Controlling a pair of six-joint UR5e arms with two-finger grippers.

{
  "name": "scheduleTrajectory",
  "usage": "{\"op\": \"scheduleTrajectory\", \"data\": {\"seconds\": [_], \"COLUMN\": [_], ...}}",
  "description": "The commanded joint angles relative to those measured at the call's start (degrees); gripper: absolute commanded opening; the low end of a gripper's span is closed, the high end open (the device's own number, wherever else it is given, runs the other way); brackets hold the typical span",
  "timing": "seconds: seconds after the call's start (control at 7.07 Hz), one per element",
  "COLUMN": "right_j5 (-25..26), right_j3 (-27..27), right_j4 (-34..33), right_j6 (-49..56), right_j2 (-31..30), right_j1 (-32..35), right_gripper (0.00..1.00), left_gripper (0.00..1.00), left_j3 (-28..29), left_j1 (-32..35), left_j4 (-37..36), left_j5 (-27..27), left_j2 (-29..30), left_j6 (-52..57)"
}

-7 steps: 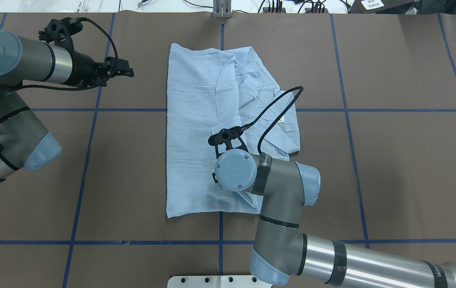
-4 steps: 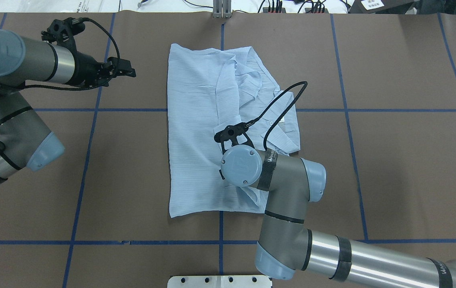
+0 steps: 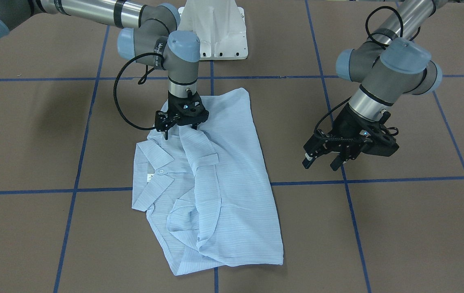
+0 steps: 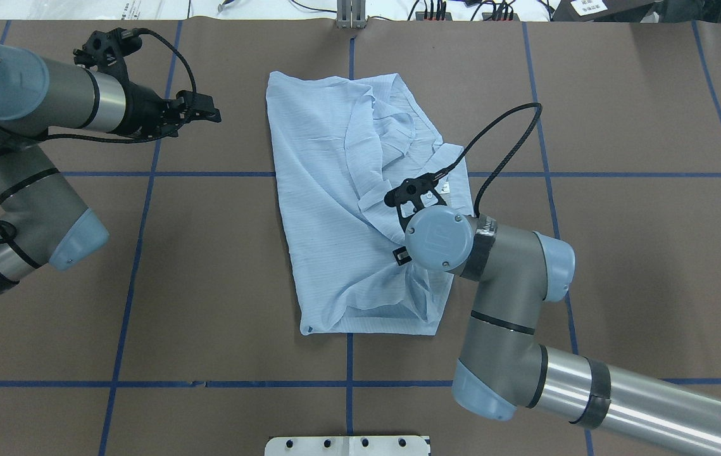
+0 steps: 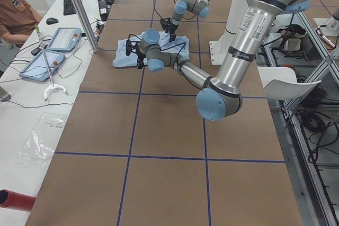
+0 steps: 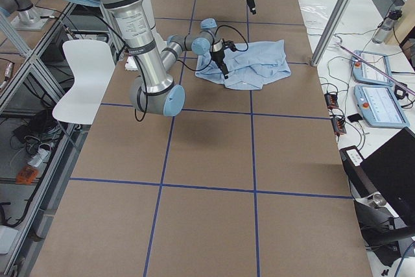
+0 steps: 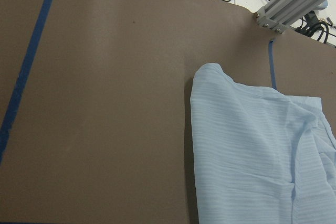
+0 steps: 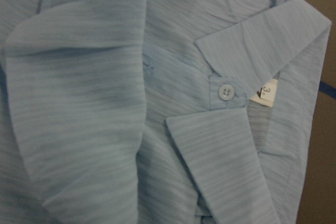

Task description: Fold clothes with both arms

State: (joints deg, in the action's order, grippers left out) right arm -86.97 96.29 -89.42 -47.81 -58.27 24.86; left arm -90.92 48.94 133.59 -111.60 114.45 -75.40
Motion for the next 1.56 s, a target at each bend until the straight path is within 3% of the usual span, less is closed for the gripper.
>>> {"op": "scheduleTrajectory", "data": {"seconds": [0.0,0.85,1.13,1.41], "right_j5": [-2.66,-3.29,-6.61,-9.88], "right_j3": [1.97,2.85,3.72,3.21], "right_j4": [-0.05,3.09,4.25,4.17], "right_j6": [2.1,7.62,8.08,7.47], "right_j2": [-1.41,-8.53,-7.92,-3.12], "right_j1": [2.46,7.37,9.58,11.52], "right_gripper": [1.0,1.0,1.0,1.0], "left_gripper": [1.0,1.0,1.0,1.0], "left_j3": [0.04,-0.04,-0.04,0.39], "left_j1": [-0.25,-0.6,-0.77,-0.77], "left_j4": [0.0,-0.26,-0.35,0.0], "left_j5": [0.07,-0.02,-0.02,-0.02], "left_j2": [0.34,1.57,1.57,1.39], "left_j6": [-0.01,-2.12,-2.12,-2.12]}}
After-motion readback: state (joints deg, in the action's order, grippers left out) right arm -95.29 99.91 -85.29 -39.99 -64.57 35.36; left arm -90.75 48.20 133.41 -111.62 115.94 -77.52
